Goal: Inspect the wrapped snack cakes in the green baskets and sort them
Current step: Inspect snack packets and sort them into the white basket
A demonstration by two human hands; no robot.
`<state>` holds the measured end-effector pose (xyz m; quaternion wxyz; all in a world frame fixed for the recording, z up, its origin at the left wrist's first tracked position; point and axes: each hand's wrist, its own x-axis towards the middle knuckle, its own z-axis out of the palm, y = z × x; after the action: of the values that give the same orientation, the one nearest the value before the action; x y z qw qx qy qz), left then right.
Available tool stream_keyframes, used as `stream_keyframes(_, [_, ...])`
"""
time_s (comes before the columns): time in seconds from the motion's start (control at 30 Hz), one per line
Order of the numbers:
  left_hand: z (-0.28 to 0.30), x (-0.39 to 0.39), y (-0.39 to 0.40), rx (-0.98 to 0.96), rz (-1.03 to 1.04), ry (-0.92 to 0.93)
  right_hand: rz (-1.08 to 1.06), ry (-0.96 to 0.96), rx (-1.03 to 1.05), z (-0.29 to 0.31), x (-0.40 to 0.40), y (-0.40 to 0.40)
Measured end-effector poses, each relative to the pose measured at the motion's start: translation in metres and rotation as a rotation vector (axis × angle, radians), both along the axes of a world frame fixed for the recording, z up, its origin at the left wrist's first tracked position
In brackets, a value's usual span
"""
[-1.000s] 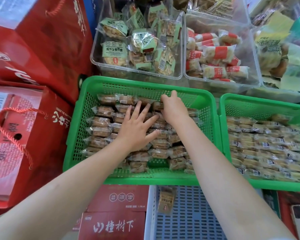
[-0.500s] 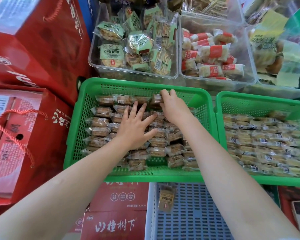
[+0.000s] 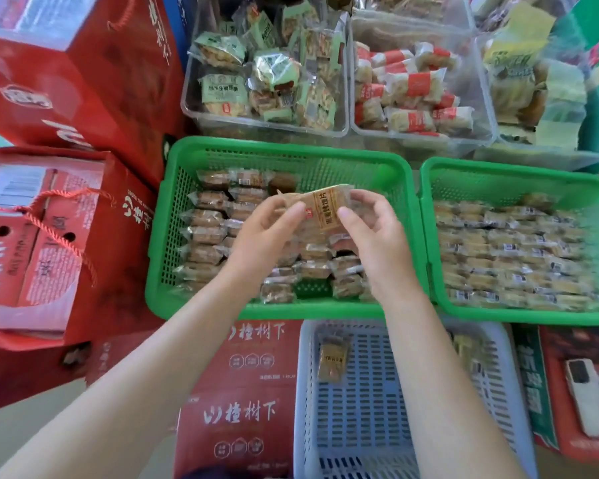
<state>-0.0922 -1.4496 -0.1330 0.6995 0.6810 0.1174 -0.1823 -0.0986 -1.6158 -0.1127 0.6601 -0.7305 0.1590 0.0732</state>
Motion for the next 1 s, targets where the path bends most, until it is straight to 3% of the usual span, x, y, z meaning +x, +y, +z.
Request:
stream_keyframes(0.17, [0.014,-0.045,0.015,-0.315,0.069,0.110,0.043,0.162,0.213,0.000,-0.053,0.010])
stream_keyframes(0.3, [0.024,-0.073,0.024,-0.484,-0.002,0.194,0.025,0.159,0.431,0.008,-0.082,0.017])
stream_keyframes(0.43, [0.038,-0.098,0.022,-0.688,0.083,0.296,0.011,0.117,0.542,0.022,-0.098,0.021])
stream_keyframes(0.53, [0.045,-0.113,0.020,-0.821,0.194,0.367,-0.059,0.079,0.538,0.032,-0.107,0.027])
stream_keyframes(0.6, [0.048,-0.121,0.022,-0.887,0.260,0.390,-0.110,0.042,0.391,0.035,-0.114,0.028])
stream_keyframes(0.67, [0.048,-0.128,0.024,-0.820,0.255,0.341,-0.137,-0.002,0.233,0.037,-0.123,0.026])
stream_keyframes(0.77, [0.056,-0.138,0.027,-0.573,0.240,0.251,-0.147,-0.014,0.050,0.039,-0.136,0.022])
stream_keyframes(0.87, [0.070,-0.156,0.028,-0.400,0.175,0.151,-0.121,-0.018,-0.032,0.041,-0.151,0.019])
stream_keyframes(1.0, [0.072,-0.180,0.032,-0.338,0.097,0.137,-0.068,0.021,-0.129,0.046,-0.171,0.020])
